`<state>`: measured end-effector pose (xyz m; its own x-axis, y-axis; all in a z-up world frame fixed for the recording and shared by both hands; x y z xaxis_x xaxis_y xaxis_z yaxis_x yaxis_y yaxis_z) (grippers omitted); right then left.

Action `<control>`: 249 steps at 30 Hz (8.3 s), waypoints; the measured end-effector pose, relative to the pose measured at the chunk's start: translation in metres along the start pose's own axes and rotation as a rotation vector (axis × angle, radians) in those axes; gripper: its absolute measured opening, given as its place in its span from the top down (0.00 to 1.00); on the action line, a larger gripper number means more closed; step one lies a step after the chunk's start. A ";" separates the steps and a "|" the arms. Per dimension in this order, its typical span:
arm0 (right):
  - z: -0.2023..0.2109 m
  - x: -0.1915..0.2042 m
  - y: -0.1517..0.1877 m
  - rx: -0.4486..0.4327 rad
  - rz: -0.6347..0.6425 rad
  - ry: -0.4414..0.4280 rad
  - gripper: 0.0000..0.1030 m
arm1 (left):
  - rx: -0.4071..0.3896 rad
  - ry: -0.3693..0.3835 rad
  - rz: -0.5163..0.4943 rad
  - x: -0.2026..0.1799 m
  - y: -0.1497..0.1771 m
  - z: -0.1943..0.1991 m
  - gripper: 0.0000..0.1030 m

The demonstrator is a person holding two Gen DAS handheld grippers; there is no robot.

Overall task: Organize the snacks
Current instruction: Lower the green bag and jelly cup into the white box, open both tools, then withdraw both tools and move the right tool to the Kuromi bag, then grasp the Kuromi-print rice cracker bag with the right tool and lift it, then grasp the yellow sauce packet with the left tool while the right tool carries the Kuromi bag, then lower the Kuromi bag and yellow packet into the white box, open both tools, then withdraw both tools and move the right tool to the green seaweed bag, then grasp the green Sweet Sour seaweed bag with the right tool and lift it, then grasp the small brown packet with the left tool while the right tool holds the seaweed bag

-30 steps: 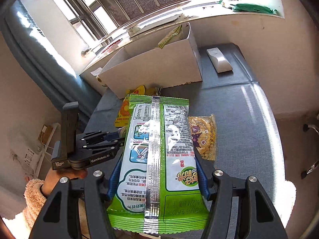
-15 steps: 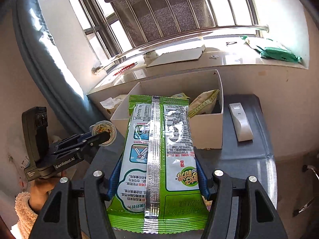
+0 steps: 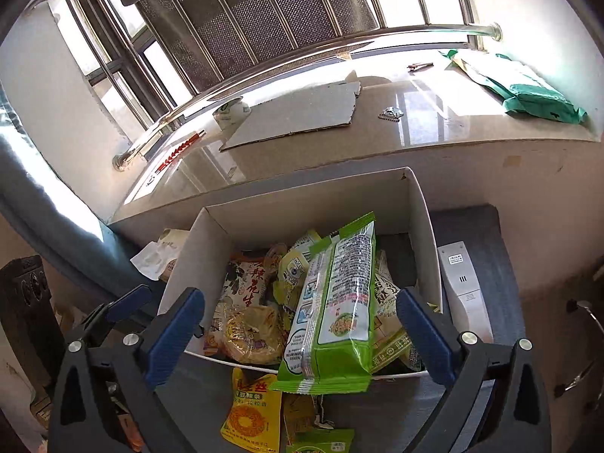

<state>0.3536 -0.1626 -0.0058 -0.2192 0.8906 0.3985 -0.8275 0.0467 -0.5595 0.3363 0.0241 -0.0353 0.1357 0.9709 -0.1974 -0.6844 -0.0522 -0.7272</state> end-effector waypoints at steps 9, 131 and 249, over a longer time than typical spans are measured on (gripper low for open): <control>0.052 0.011 0.020 -0.081 0.090 -0.002 0.00 | -0.046 -0.024 -0.027 0.002 0.018 0.049 0.00; 0.077 -0.012 0.181 0.005 0.256 -0.061 0.83 | 0.244 -0.072 -0.065 -0.013 0.150 -0.036 0.09; 0.131 -0.092 0.225 0.021 -0.021 0.007 0.40 | 0.231 0.023 -0.192 -0.075 0.141 -0.028 0.00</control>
<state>0.1198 -0.2935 -0.0735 -0.1978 0.8927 0.4050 -0.8424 0.0565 -0.5359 0.2497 -0.0631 -0.1413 0.2932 0.9520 -0.0876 -0.7888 0.1891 -0.5848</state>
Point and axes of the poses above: each gripper's, at about its wrist camera, not at the fingertips, and z roughly against the way its jaws point, x to its left, y to its underside, the point moved 2 cm from there along -z, roughly the way its jaws point, and after that the axes turned 4 degrees about -z, right-handed, at the moved point
